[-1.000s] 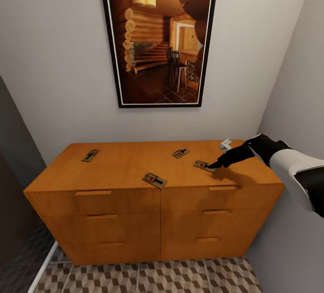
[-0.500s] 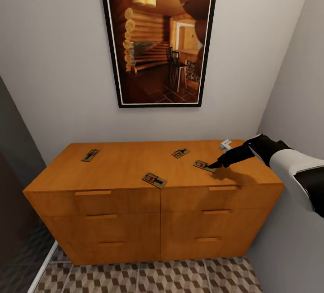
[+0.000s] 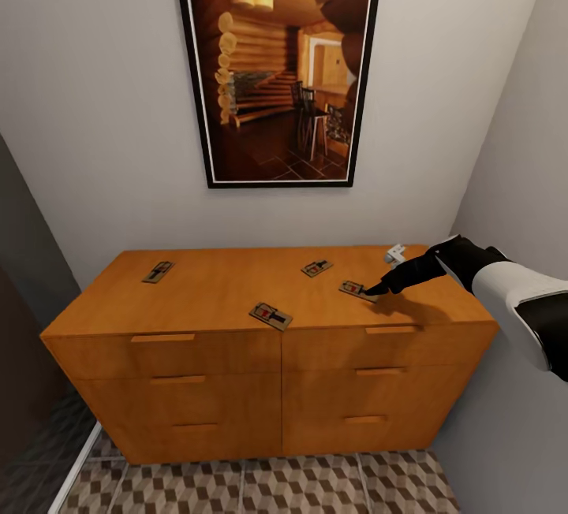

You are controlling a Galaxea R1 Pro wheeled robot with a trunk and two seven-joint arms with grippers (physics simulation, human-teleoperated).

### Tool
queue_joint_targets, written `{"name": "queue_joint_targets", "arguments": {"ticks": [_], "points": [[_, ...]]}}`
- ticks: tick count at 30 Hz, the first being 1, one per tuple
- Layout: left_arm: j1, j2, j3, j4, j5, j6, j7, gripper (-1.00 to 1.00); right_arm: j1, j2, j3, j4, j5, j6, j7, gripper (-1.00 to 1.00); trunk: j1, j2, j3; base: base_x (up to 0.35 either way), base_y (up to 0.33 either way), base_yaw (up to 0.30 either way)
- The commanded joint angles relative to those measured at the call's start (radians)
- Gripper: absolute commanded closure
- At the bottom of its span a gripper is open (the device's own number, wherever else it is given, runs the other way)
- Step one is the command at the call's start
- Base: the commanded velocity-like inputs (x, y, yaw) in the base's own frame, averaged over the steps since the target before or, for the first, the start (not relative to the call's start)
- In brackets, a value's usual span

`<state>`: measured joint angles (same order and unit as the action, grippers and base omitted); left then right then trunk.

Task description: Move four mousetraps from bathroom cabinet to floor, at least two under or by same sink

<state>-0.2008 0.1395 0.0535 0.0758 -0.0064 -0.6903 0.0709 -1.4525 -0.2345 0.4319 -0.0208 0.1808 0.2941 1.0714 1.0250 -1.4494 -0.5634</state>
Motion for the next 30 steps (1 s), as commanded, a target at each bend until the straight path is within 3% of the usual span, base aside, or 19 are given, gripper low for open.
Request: {"name": "queue_joint_targets", "arguments": {"ticks": [1,30], "points": [[-0.002,0.0,0.005,0.004,-0.001,-0.006,0.0,-1.0,0.0,0.0,-0.008,-0.002,0.01,0.008,0.004,-1.0,0.0,-0.001,-0.002,0.0,0.0,0.0],[-0.002,0.0,0.005,0.004,-0.001,-0.006,0.0,-1.0,0.0,0.0,-0.008,-0.002,0.01,0.008,0.003,-1.0,0.0,-0.001,-0.008,0.023,0.0,0.0]]}}
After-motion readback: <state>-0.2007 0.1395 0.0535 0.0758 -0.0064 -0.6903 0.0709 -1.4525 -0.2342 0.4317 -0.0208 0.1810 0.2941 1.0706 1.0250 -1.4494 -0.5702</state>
